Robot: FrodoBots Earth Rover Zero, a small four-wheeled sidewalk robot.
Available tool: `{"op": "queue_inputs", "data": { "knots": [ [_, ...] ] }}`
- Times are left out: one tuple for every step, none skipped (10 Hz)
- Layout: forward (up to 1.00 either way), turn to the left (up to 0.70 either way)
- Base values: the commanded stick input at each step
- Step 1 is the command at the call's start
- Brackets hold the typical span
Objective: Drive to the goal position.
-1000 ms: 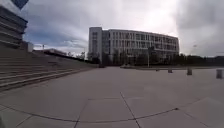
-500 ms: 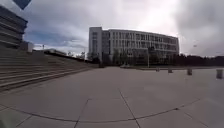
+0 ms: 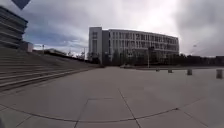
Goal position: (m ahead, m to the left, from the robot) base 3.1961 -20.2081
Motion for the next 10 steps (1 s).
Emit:
{"op": "queue_inputs", "data": {
  "knots": [
    [0.06, 0.0],
    [0.05, 0.0],
    [0.05, 0.0],
    [0.05, 0.0],
    [0.06, 0.0],
    [0.06, 0.0],
    [0.06, 0.0],
    [0.05, 0.0],
    [0.06, 0.0],
    [0.06, 0.0]
  ]
}}
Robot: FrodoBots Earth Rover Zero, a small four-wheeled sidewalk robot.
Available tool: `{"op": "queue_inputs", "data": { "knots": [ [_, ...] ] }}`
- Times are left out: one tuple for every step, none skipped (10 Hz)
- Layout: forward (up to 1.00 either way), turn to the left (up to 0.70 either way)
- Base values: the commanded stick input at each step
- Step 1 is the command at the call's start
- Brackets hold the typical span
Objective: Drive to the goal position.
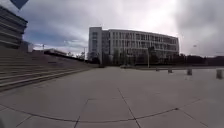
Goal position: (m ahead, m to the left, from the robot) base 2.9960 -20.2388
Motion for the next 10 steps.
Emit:
{"op": "queue_inputs", "data": {
  "knots": [
    [0.05, 0.0],
    [0.05, 0.0],
    [0.05, 0.0],
    [0.06, 0.0],
    [0.06, 0.0],
    [0.06, 0.0],
    [0.05, 0.0],
    [0.06, 0.0],
    [0.06, 0.0],
    [0.05, 0.0]
  ]
}}
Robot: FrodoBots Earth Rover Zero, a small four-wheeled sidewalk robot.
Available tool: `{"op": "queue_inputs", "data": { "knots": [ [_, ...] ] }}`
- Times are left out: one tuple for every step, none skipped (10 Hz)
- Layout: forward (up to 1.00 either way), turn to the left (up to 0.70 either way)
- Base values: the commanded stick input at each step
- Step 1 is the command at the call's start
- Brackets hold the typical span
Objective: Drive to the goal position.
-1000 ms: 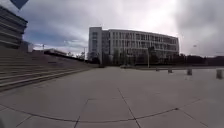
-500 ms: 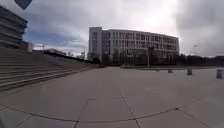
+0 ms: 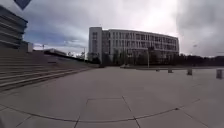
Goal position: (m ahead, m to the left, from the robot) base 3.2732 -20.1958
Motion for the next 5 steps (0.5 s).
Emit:
{"op": "queue_inputs", "data": {
  "knots": [
    [0.06, 0.0],
    [0.05, 0.0],
    [0.05, 0.0],
    [0.06, 0.0],
    [0.06, 0.0]
  ]
}}
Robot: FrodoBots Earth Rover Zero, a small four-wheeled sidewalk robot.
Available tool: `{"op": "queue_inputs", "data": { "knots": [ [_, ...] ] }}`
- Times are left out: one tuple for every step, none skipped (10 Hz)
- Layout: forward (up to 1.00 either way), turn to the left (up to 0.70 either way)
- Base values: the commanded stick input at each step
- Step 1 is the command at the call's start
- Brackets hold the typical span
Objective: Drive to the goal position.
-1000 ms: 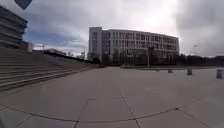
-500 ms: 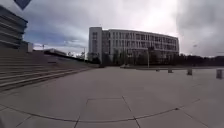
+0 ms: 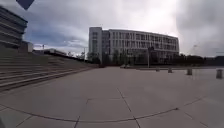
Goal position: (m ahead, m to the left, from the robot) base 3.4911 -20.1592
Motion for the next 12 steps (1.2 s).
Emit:
{"op": "queue_inputs", "data": {
  "knots": [
    [0.05, 0.0],
    [0.06, 0.0],
    [0.06, 0.0],
    [0.06, 0.0],
    [0.05, 0.0],
    [0.06, 0.0],
    [0.06, 0.0],
    [0.05, 0.0],
    [0.05, 0.0],
    [0.06, 0.0],
    [0.06, 0.0],
    [0.06, 0.0]
  ]
}}
